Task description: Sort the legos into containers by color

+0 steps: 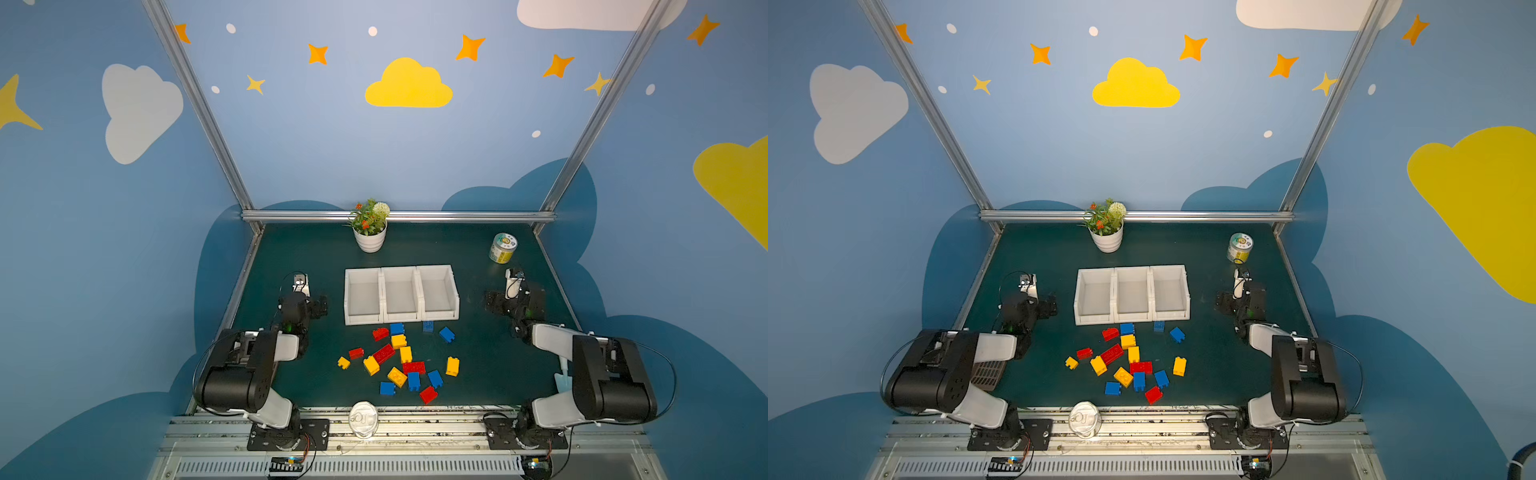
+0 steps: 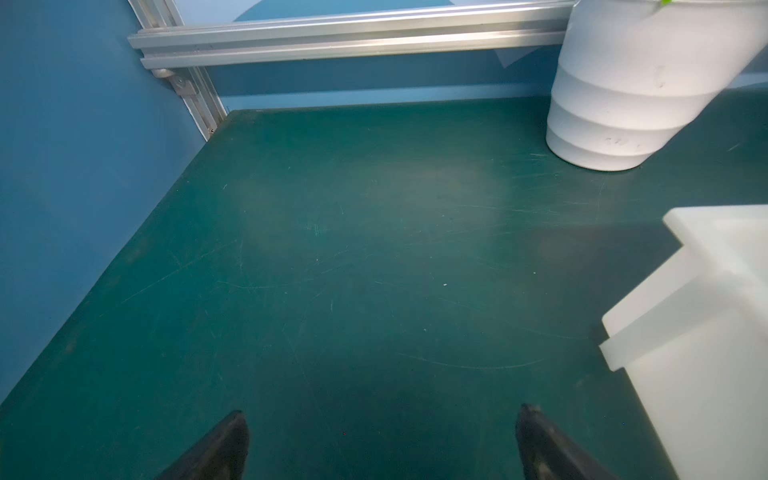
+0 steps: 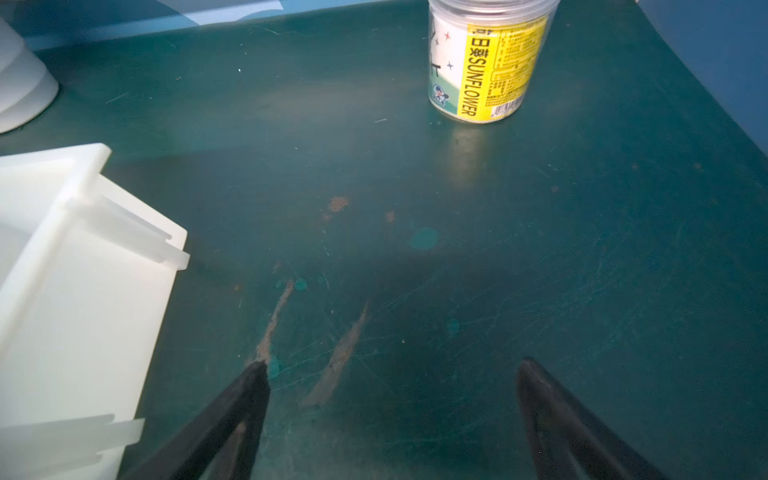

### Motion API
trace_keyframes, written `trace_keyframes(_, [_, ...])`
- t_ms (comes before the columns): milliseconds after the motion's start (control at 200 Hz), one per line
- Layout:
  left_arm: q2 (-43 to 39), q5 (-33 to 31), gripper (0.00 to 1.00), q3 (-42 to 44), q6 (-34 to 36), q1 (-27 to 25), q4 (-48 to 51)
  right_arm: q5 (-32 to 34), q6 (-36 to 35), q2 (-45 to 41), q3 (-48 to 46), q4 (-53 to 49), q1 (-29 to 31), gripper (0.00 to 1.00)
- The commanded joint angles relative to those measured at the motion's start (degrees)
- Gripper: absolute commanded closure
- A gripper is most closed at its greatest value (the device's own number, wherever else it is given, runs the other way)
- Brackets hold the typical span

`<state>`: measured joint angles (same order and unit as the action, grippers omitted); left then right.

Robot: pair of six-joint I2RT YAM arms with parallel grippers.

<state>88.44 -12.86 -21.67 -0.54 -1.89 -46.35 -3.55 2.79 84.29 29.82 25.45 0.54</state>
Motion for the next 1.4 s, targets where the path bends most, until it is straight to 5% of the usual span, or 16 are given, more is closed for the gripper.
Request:
trace_keyframes(0, [-0.7, 0.6, 0.0, -1.2, -0.6, 0.2, 0.2, 0.2, 0.3, -0.8, 0.8, -0.4, 0.2, 0.08])
trace_keyframes(1392, [-1.8, 1.8, 0.0, -1.5, -1.5, 1.2, -0.2, 1.6, -0.4, -3.2, 0.4, -1.1, 0.8, 0.08])
